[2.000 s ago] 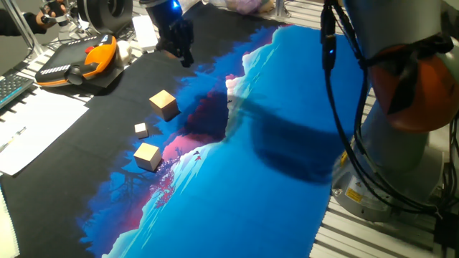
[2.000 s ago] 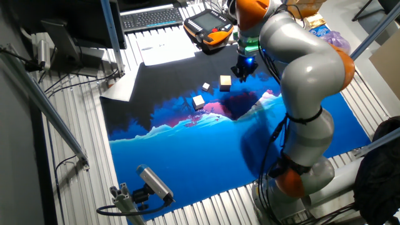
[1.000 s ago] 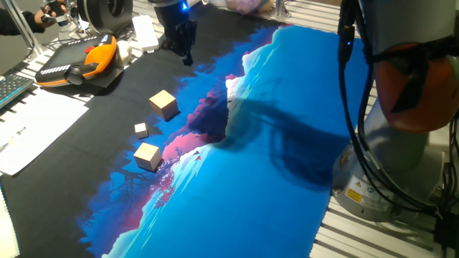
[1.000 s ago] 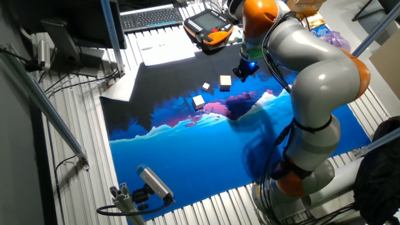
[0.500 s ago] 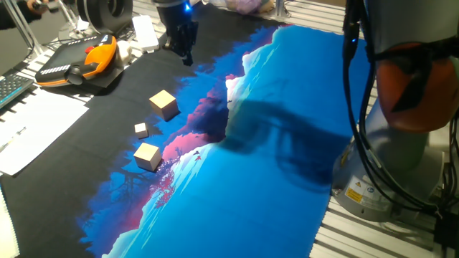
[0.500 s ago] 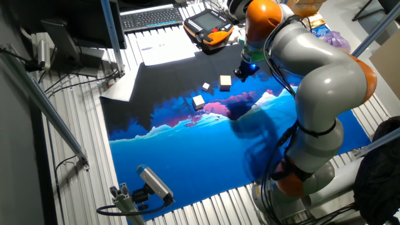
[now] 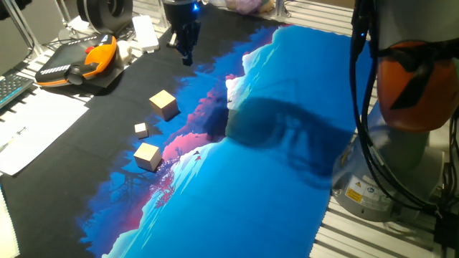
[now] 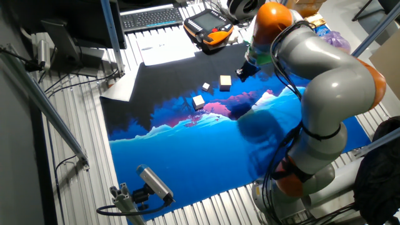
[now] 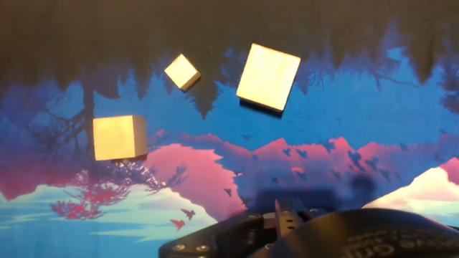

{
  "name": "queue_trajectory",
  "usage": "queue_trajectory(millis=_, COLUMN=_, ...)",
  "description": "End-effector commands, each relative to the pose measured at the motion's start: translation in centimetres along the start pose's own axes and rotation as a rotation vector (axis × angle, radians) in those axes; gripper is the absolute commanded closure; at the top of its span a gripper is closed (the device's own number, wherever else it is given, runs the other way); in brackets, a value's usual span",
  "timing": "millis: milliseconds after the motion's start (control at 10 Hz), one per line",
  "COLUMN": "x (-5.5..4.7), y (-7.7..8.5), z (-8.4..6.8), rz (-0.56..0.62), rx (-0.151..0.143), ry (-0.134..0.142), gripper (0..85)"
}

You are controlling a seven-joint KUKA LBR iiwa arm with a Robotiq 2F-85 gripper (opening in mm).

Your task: Pick up one small block

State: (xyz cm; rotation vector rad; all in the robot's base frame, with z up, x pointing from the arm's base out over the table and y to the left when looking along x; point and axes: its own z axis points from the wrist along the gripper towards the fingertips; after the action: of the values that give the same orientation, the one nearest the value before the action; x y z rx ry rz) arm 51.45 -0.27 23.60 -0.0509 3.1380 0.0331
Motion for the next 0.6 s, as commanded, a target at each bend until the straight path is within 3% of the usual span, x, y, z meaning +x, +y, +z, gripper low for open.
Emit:
queue_trajectory(millis=0, x=0.0, y=0.0, z=0.0, rz=0.006, rx=0.015, ry=-0.016, gripper=85.0)
queue_trajectory(millis=100, x=0.0, y=0.0, z=0.0, rz=0.049, rx=0.02, ry=0.013, gripper=68.0)
queue_trajectory(millis=200, x=0.0, y=0.0, z=0.0, rz=0.068, rx=0.056, ry=0.017, gripper=51.0)
queue_trajectory(millis=300, x=-0.5, y=0.1, z=0.3, rz=0.088, rx=0.06, ry=0.028, gripper=51.0)
queue_trajectory(millis=500, x=-2.5, y=1.0, z=2.0, rz=0.128, rx=0.058, ry=0.033, gripper=17.0)
